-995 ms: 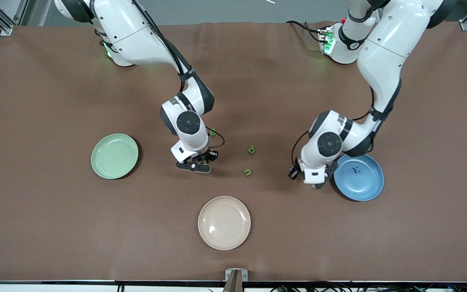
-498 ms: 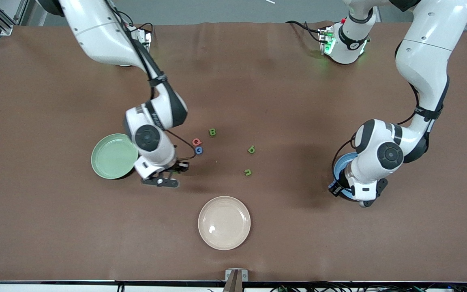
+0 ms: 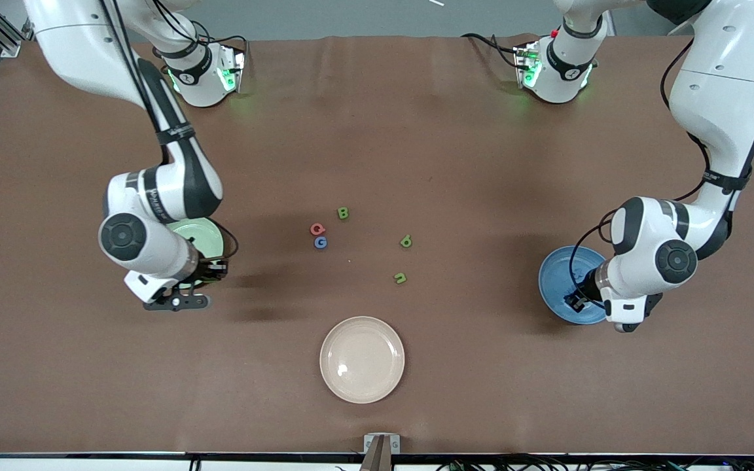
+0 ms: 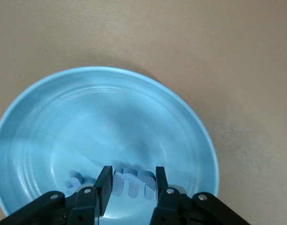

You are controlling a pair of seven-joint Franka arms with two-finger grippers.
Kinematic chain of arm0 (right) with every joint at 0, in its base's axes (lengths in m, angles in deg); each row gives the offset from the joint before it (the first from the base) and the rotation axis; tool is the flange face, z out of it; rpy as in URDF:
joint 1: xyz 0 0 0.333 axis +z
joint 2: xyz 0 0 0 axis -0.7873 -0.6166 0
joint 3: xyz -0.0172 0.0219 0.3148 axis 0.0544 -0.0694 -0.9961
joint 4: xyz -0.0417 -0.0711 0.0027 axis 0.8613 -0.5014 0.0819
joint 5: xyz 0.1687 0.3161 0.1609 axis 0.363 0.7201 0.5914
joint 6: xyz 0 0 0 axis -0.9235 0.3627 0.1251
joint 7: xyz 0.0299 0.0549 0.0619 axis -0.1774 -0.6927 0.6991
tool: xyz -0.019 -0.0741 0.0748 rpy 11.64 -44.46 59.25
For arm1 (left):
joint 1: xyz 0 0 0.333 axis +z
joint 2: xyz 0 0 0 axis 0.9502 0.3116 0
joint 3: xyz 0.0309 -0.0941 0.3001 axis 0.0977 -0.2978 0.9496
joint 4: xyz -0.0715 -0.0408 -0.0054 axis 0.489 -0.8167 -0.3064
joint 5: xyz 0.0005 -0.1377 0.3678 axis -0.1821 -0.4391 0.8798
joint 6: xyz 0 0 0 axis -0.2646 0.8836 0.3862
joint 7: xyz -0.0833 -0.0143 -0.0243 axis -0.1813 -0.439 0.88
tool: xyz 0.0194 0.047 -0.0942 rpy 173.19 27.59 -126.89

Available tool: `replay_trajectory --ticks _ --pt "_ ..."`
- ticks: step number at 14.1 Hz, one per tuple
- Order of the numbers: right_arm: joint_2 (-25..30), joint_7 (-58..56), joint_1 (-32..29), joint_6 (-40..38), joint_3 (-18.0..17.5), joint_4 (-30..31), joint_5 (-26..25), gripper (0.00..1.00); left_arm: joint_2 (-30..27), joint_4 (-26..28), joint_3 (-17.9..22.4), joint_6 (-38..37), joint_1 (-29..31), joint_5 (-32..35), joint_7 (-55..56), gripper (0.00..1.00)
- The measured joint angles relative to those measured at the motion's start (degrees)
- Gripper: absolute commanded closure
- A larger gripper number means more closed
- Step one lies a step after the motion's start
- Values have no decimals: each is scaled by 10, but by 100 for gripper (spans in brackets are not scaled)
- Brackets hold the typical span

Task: Sort upper and lower case letters into plates
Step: 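Place the z on the green plate while the left gripper drops E, then grasp the green q with the left gripper while the right gripper reaches c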

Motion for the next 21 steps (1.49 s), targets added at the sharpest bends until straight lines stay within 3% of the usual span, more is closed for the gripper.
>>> replay_trajectory --ticks 3,6,13,14,15,17,18,21 --pt "0 -62 -47 83 0 84 0 100 -2 -2 -10 -8 -1 0 0 0" --pt "2 -98 -82 118 -1 144 0 100 -4 -3 -45 -27 -15 0 10 0" --pt "40 -102 -86 113 -12 215 20 97 -5 -3 -61 -11 -183 0 120 6" --pt "43 -102 -86 108 -12 217 22 91 -2 -1 -61 2 -206 0 154 8" --pt "45 -102 -86 103 -12 219 23 77 1 0 -60 17 -227 0 180 11" --pt "46 -102 -86 93 -12 220 24 0 11 1 -56 38 -265 0 220 19" --pt "46 -102 -86 90 -12 220 25 0 17 1 -55 43 -278 1 235 24" --pt "50 -102 -86 89 -12 218 29 0 29 1 -39 50 -315 23 271 26"
